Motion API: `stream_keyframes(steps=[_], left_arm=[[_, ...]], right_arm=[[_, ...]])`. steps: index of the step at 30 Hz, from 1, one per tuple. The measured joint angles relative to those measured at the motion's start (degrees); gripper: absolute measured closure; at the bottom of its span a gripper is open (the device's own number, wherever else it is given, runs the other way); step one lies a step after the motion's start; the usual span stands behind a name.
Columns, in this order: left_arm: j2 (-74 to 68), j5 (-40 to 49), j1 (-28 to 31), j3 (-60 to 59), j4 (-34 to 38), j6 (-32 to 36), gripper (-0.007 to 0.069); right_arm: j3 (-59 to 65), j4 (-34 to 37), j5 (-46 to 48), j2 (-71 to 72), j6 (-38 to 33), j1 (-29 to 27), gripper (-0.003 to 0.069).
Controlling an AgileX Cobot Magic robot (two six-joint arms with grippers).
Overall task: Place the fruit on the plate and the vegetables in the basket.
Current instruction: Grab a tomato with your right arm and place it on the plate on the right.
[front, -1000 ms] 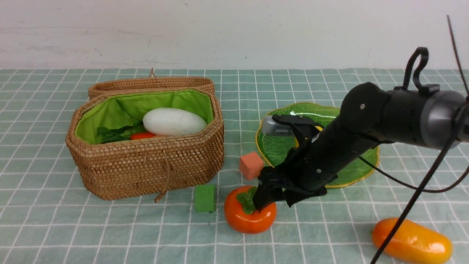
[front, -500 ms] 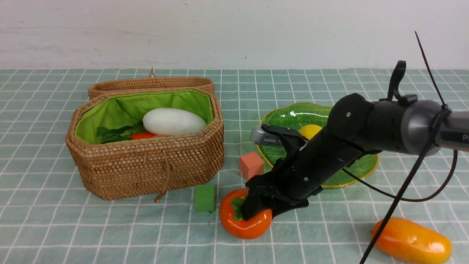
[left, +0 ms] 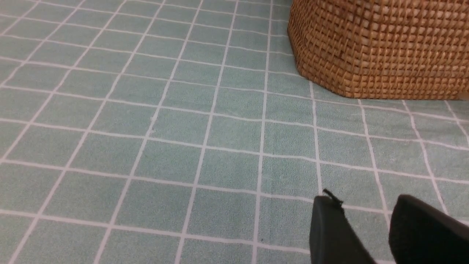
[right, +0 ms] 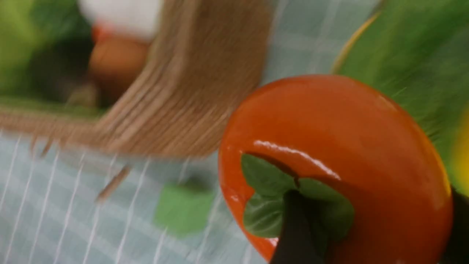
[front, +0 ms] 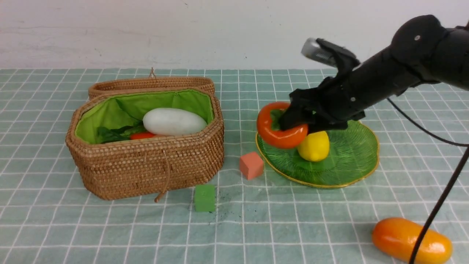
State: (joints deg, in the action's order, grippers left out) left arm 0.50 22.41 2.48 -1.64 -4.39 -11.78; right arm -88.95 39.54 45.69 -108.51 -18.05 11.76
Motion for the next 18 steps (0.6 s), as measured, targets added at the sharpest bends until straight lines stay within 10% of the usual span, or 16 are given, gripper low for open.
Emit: stream_keyframes(steps=[12, 18], left_arm=[[0.0, 0.0, 0.0, 0.0, 0.0, 0.0, 0.0386], [0.0, 0.0, 0.0, 0.0, 0.0, 0.0, 0.0386]], right_arm=[[-0.12, -0.36, 1.64, -7.02, 3.23, -2.01, 0.0192], [-0.27, -2.01, 2.32, -6.54, 3.34, -2.69, 0.0004]])
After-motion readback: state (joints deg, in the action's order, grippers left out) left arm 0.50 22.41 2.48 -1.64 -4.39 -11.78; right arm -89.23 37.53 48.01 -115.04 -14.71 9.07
